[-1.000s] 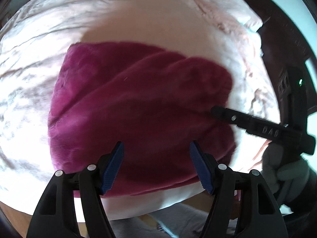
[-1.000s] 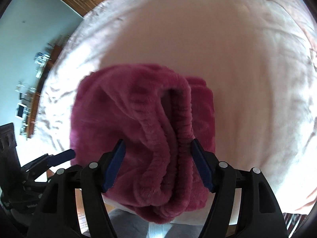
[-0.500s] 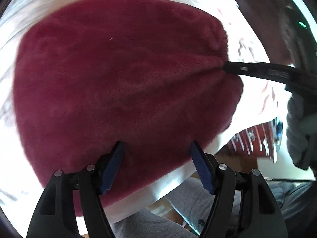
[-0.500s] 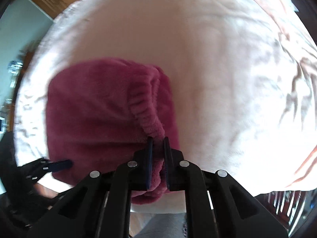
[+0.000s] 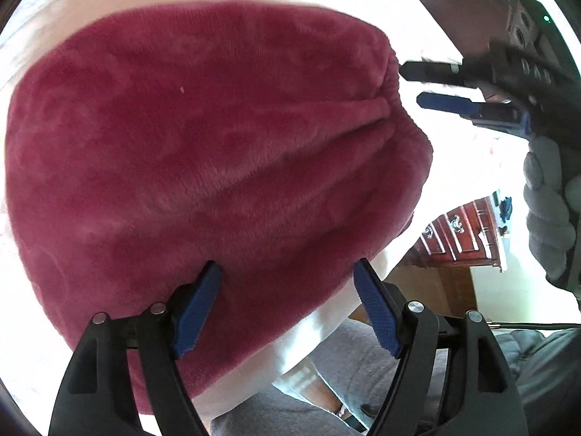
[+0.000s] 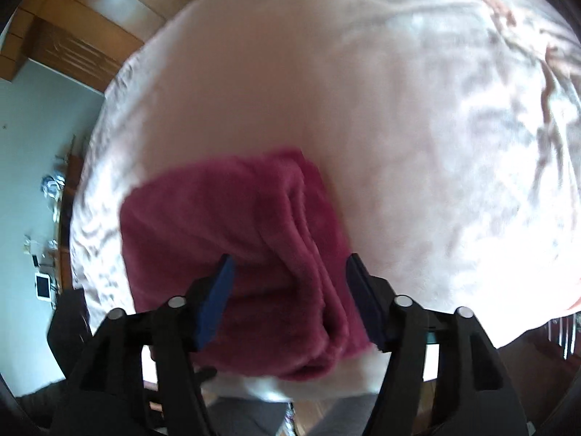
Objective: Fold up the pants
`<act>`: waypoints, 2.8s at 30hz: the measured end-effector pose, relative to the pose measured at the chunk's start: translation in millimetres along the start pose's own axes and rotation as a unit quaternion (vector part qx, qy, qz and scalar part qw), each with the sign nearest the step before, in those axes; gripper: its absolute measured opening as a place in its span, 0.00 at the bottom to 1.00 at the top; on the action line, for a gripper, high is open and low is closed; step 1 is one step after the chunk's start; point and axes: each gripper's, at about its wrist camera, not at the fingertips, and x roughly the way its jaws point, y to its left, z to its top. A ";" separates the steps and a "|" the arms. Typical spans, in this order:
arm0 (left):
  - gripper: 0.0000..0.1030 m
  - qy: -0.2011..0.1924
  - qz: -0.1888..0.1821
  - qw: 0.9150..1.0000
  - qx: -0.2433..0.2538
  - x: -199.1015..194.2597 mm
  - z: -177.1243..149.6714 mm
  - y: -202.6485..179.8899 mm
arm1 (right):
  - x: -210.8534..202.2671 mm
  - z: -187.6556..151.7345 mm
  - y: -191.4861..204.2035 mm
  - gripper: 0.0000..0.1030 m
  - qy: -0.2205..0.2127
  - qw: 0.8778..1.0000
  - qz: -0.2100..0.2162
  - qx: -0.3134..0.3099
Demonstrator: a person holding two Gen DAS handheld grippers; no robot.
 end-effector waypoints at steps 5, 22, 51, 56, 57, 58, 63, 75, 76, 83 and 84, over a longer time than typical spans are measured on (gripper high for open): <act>0.72 -0.013 0.011 1.000 -0.003 -13.6 -1.9 8.1 | 20.9 29.2 19.6 0.64 -0.017 1.000 -0.022 -0.008; 0.73 0.000 0.026 1.000 0.001 2.0 -7.5 7.9 | -2.4 10.0 -6.4 0.63 -0.012 0.999 -0.033 -0.030; 0.75 -0.012 0.092 0.996 -0.017 22.9 -10.1 -26.0 | 19.5 -37.8 -64.1 0.62 0.025 0.995 -0.078 -0.059; 0.75 -0.022 0.089 0.995 -0.033 16.1 -10.4 -24.7 | -26.0 -28.5 -63.2 0.62 0.003 1.000 0.005 -0.026; 0.75 -0.025 0.088 0.995 -0.036 14.5 -11.8 -25.5 | -31.1 -26.5 -60.8 0.62 0.002 0.999 0.026 -0.022; 0.75 -0.027 0.087 0.995 -0.038 13.1 -13.3 -26.2 | -33.5 -24.1 -55.6 0.62 0.006 0.998 0.054 -0.022; 0.75 -0.031 0.083 0.995 -0.042 7.3 -17.4 -29.8 | -2.2 -27.9 -29.9 0.46 0.056 0.993 0.086 -0.049; 0.75 -0.083 0.059 0.990 -0.093 -39.7 -35.3 -9.6 | 20.8 -59.9 -57.2 0.19 0.106 0.990 -0.020 -0.093; 0.75 -0.076 0.063 0.991 -0.095 -35.0 -34.9 -5.9 | 27.9 -61.9 -58.8 0.19 0.108 0.990 -0.029 -0.090; 0.75 -0.030 0.105 0.992 -0.066 2.2 -32.6 5.4 | 21.8 -53.6 -40.4 0.26 0.090 0.992 -0.030 -0.087; 0.75 -0.032 0.100 0.992 -0.070 1.1 -30.8 5.4 | 13.4 -52.2 -40.6 0.26 0.082 0.993 -0.028 -0.084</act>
